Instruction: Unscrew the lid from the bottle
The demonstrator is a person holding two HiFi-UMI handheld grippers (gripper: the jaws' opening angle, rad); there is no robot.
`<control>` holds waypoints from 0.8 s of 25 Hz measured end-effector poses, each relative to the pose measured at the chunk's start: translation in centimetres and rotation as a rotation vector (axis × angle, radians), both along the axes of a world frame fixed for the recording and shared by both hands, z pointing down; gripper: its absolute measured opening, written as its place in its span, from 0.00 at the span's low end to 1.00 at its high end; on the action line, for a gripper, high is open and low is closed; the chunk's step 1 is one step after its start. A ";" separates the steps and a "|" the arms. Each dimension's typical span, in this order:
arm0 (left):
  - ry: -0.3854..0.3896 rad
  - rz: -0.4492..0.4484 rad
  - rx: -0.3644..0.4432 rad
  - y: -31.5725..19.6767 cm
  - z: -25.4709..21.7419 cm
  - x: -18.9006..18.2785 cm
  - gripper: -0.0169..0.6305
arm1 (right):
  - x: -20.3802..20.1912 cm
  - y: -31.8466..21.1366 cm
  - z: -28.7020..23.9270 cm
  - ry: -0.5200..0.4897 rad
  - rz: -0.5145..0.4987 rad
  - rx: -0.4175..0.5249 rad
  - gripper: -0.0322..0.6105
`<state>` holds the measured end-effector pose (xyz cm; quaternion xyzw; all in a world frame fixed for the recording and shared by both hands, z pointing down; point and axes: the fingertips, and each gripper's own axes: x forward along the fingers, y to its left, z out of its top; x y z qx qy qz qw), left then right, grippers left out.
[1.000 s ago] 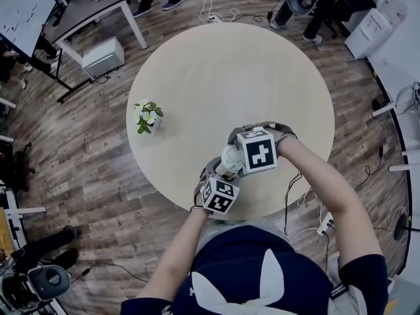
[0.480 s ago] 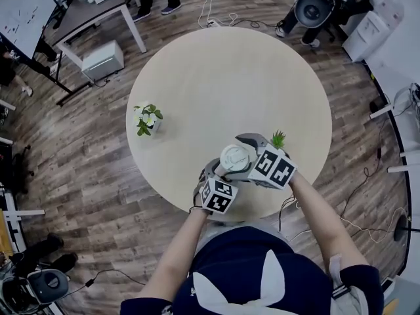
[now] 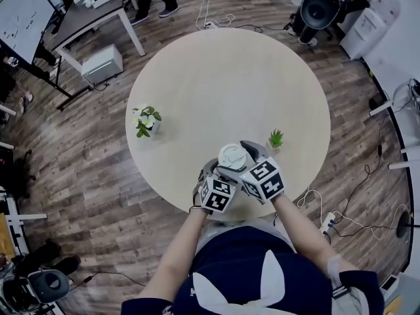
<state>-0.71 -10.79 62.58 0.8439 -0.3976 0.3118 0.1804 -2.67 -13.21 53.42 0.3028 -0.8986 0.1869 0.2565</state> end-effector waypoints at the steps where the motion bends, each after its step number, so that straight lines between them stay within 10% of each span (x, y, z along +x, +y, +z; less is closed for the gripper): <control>1: 0.001 -0.001 -0.001 0.0 0.0 0.0 0.53 | 0.0 0.0 0.0 0.005 0.003 0.004 0.77; 10: 0.006 0.001 -0.001 0.2 -0.1 0.2 0.53 | 0.0 0.4 0.1 0.047 -0.095 -0.003 0.75; 20: 0.003 0.011 -0.005 0.3 -0.3 0.3 0.53 | -0.2 1.9 0.1 0.153 -0.483 -0.071 0.74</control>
